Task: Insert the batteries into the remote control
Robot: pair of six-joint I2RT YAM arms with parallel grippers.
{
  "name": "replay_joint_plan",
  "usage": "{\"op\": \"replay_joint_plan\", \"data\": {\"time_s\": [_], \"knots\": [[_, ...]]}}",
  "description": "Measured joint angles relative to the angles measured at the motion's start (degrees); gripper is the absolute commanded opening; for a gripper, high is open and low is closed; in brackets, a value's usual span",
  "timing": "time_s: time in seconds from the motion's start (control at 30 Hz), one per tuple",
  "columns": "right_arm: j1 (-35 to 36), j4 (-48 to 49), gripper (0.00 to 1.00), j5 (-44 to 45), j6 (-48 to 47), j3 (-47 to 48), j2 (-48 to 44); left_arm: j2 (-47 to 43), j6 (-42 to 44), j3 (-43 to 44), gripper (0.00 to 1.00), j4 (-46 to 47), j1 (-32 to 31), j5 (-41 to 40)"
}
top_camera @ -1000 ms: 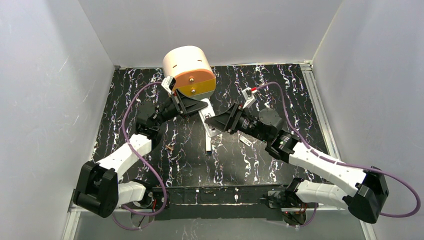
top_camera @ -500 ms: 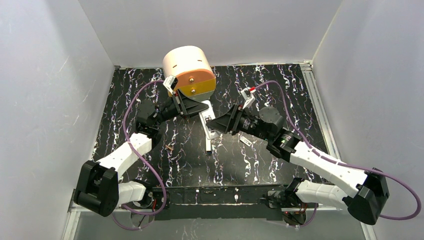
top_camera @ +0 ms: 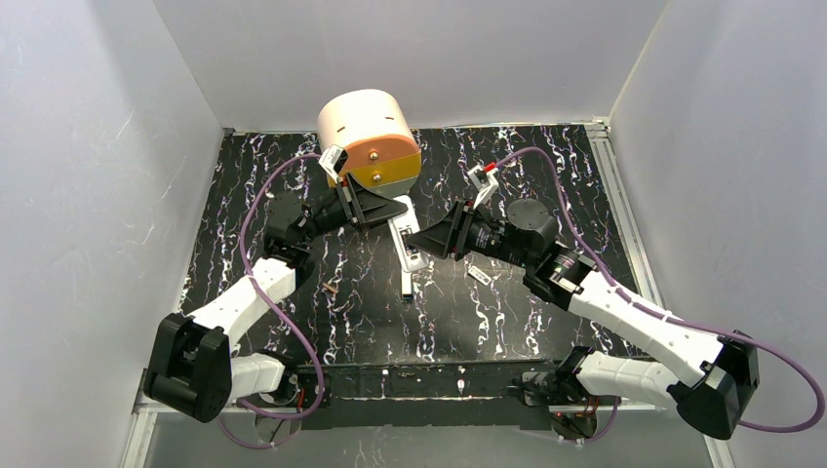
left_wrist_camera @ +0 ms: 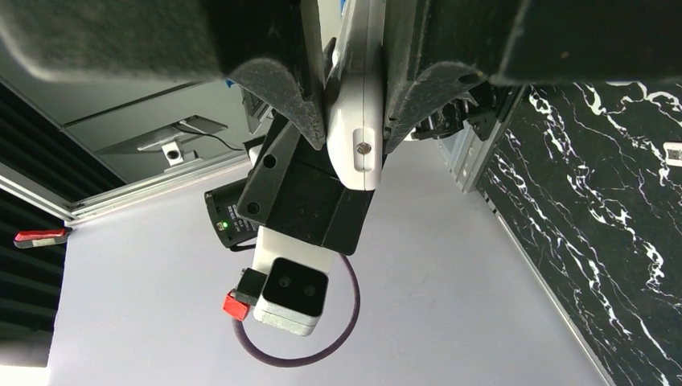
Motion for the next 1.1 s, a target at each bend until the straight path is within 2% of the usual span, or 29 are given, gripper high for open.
{"op": "replay_joint_plan", "data": {"time_s": [0.1, 0.43, 0.47, 0.67, 0.8, 1.0, 1.1], "knots": [[-0.1, -0.5, 0.39, -0.6, -0.7, 0.0, 0.5, 0.0, 0.1, 0.1, 0.0, 0.0, 0.0, 0.1], [-0.3, -0.7, 0.39, -1.6, -1.2, 0.0, 1.1, 0.0, 0.6, 0.1, 0.0, -0.2, 0.2, 0.9], [-0.3, -0.7, 0.42, -1.6, -1.4, 0.1, 1.2, 0.0, 0.8, 0.1, 0.0, -0.2, 0.2, 0.9], [-0.2, -2.1, 0.76, -1.2, -2.2, 0.5, 1.2, -0.1, 1.4, 0.1, 0.0, -0.9, 0.2, 0.4], [-0.2, -1.9, 0.84, -0.4, -1.7, 0.3, 0.5, -0.5, 2.4, 0.1, 0.0, -1.9, 0.2, 0.0], [-0.2, 3.9, 0.83, -4.0, 1.0, -1.2, 0.2, -1.7, 2.8, 0.1, 0.0, -2.6, 0.2, 0.0], [-0.2, 7.7, 0.73, -7.4, 2.7, -1.2, 2.8, -2.2, 2.8, 0.1, 0.0, -2.6, 0.2, 0.1]]}}
